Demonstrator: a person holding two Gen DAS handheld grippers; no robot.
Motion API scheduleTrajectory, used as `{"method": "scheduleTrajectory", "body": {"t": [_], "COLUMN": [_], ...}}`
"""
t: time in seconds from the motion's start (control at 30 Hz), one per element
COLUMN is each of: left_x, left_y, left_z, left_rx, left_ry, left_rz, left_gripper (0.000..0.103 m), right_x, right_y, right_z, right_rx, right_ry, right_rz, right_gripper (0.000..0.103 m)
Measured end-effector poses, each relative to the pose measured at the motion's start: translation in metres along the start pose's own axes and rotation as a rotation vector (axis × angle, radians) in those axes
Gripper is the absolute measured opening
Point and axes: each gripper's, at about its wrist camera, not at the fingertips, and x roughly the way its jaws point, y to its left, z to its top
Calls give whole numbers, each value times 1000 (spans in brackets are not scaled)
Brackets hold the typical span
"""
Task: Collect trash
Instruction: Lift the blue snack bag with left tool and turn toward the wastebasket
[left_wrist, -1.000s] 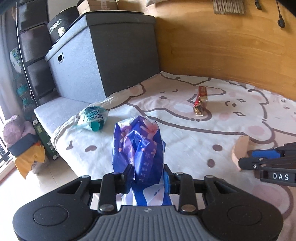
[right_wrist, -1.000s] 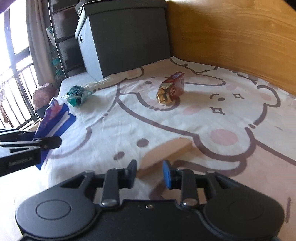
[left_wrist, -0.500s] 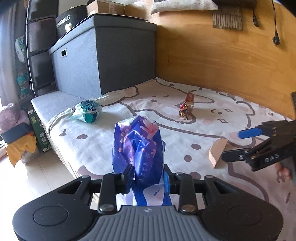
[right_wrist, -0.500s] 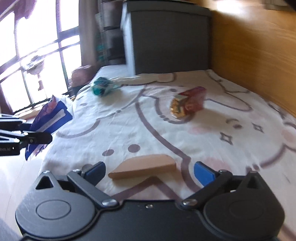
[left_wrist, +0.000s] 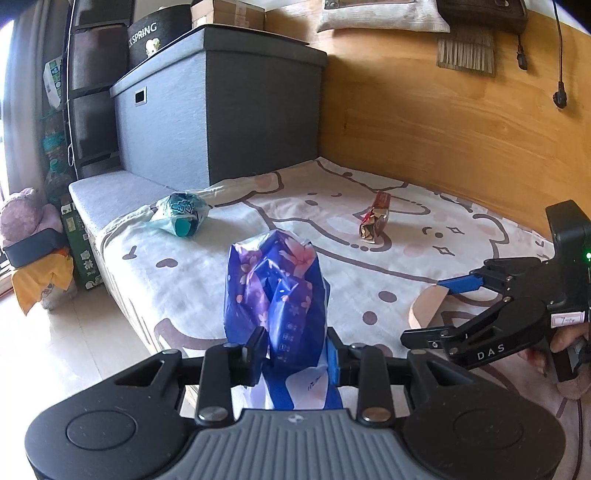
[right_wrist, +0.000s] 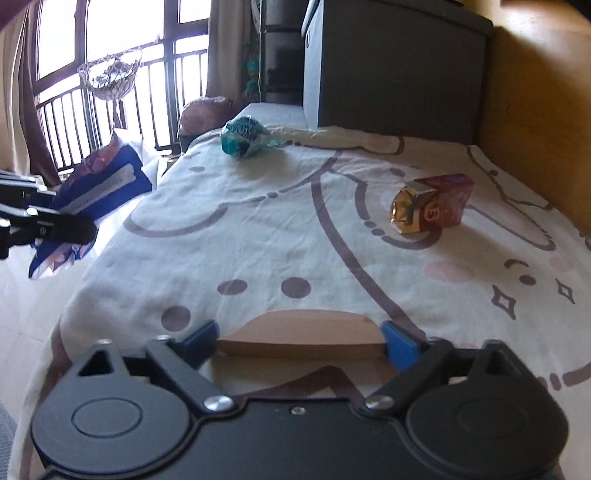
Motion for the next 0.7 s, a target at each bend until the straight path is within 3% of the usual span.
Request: {"method": "scheduleTrajectory", "body": {"t": [0.17,0.53,0.7], "left_x": [-8,-39,-55], "left_y": [2,20,35], "left_z": [-2,-14,-22], "left_rx": [-21,-97,-138], "left_ry": [-13,-25,-30], "left_rz": [12,81,108], "left_gripper": [34,34,34], "right_x": [-12,-54,-63], "right_y": [15,63,86], "right_z": [1,16,22], "right_rx": [-1,146,155], "right_ry": [13,-84,-106], "right_rz": [-41,-97,-98], "right_gripper": [93,93,93]}}
